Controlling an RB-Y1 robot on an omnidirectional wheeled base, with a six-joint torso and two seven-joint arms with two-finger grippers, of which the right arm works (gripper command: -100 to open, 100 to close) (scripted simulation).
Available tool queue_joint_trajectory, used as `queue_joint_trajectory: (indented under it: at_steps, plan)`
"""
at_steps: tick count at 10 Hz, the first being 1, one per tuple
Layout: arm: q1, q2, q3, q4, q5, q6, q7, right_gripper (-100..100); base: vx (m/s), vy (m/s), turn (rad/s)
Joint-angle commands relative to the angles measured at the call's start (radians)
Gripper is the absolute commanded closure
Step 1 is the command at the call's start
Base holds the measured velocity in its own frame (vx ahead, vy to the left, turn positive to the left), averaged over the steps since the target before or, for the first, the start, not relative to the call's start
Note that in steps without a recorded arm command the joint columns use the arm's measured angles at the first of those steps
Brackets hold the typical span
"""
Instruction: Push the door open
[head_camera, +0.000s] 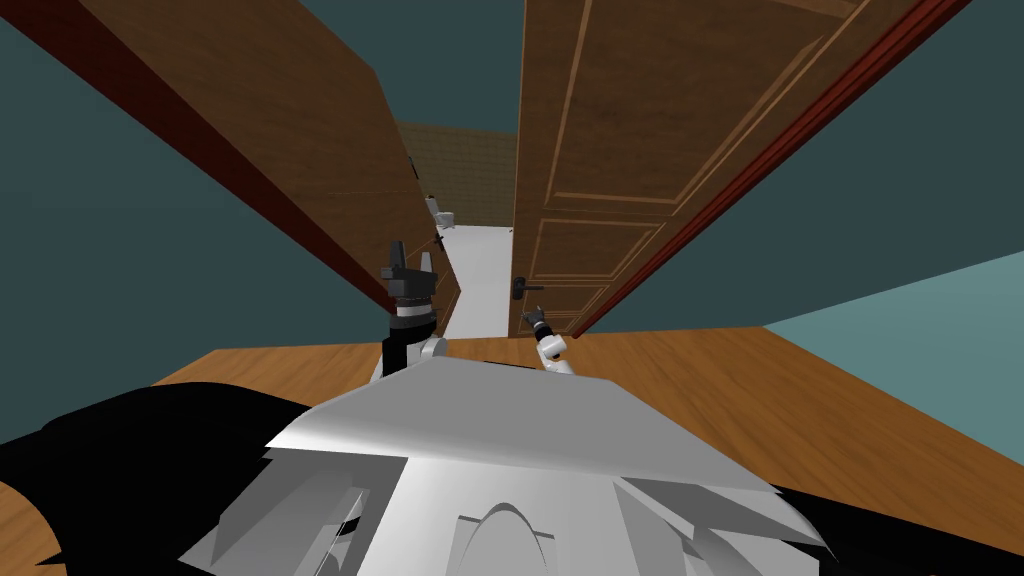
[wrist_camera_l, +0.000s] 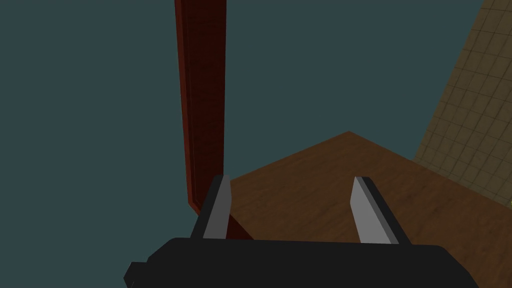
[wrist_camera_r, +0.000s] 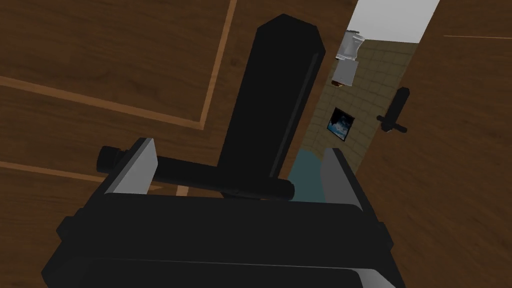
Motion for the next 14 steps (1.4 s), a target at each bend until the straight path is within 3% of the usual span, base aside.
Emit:
queue_joint_trajectory:
  at_steps: [1,3,6,8,11,13,14]
  plan:
    - [-0.010,-0.008,-0.008,0.009,0.050,-0.021,0.046,-100,0.001,0.008,0.021]
    - [-0.010,-0.008,-0.008,0.009,0.095,-0.021,0.046,-100,0.000,0.003,0.006]
    - [-0.033,-0.015,-0.029,0.037,0.191,-0.049,0.129,-100,0.000,0.006,0.019]
    - [-0.033,-0.015,-0.029,0.037,0.230,-0.049,0.129,-100,0.000,0.003,0.006]
    - [-0.057,-0.021,-0.051,0.067,0.331,-0.080,0.212,-100,0.000,0.007,0.021]
    - [-0.057,-0.021,-0.051,0.067,0.372,-0.080,0.212,-100,0.000,0.003,0.006]
    - [-0.069,-0.023,-0.062,0.083,0.411,-0.095,0.254,-100,0.000,0.006,0.024]
